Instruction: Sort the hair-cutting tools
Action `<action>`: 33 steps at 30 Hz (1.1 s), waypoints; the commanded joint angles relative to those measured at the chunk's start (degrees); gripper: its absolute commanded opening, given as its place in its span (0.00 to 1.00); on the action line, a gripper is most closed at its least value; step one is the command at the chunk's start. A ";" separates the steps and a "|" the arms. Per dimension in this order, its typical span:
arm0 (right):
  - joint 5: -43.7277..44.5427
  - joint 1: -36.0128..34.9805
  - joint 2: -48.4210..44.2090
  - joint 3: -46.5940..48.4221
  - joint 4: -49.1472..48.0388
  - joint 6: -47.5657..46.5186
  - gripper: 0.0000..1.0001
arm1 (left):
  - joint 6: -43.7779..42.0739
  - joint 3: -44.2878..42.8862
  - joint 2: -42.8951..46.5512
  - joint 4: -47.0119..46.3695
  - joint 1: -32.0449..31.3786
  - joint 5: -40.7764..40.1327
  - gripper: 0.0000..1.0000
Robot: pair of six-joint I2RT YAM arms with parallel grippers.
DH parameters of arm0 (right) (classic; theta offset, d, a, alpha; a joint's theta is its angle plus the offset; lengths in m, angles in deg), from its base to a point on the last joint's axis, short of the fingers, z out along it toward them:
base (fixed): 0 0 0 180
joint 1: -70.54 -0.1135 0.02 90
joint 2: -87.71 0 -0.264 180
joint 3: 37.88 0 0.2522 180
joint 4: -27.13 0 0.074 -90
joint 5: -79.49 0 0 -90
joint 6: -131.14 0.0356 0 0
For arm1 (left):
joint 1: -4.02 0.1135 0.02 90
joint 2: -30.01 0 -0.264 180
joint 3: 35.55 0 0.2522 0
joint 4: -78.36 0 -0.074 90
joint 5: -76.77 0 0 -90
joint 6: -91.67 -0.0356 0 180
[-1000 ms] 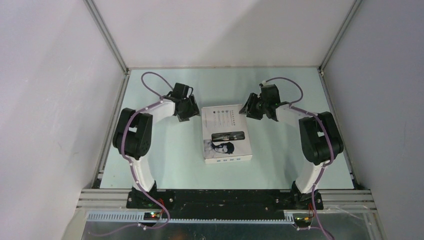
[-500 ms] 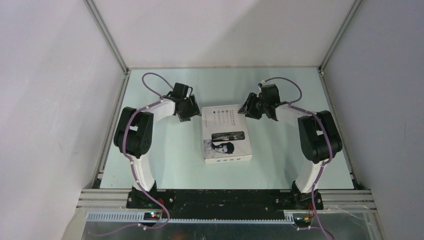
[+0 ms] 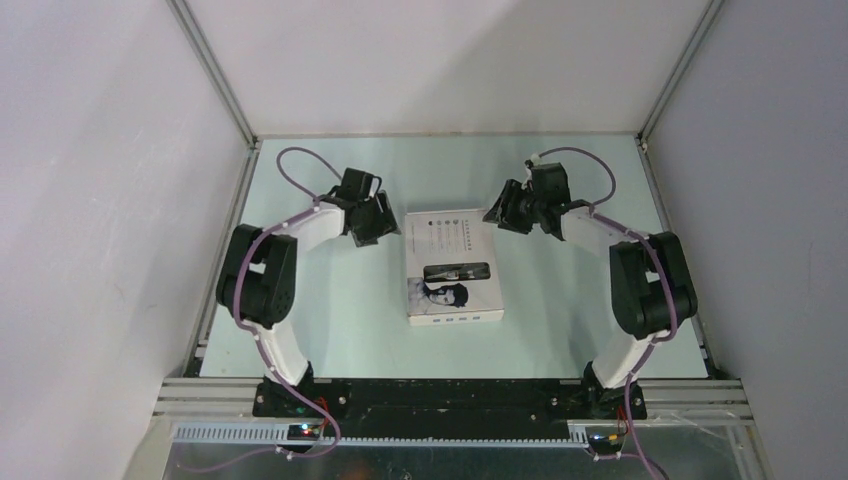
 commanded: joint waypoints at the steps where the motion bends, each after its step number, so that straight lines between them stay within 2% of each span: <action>1: 1.91 0.28 -4.72 -0.90 1.54 -1.34 0.54 | 0.55 3.88 5.45 -0.80 -0.26 -2.01 0.70; 9: 2.30 -0.33 -11.32 -7.46 3.49 0.46 0.53 | 1.14 15.58 15.01 -3.88 -2.83 0.59 0.70; 15: 2.51 -1.33 -17.12 -15.36 4.29 1.46 0.52 | 2.81 22.04 17.91 -6.94 -6.22 2.43 0.70; 22: 1.54 -4.51 -17.30 -18.23 2.37 2.10 0.52 | 5.38 26.27 17.18 -11.11 -9.89 3.60 0.69; 26: -1.41 -5.92 -15.79 -18.25 0.02 3.99 0.52 | 6.46 25.48 16.55 -12.21 -12.40 5.21 0.69; 30: -1.90 -5.52 -16.83 -18.23 0.55 4.25 0.51 | 6.72 26.61 20.89 -11.62 -14.06 4.93 0.69; 33: 0.15 -3.85 -19.75 -18.18 2.84 1.53 0.52 | 7.37 28.51 25.53 -10.00 -13.40 0.00 0.69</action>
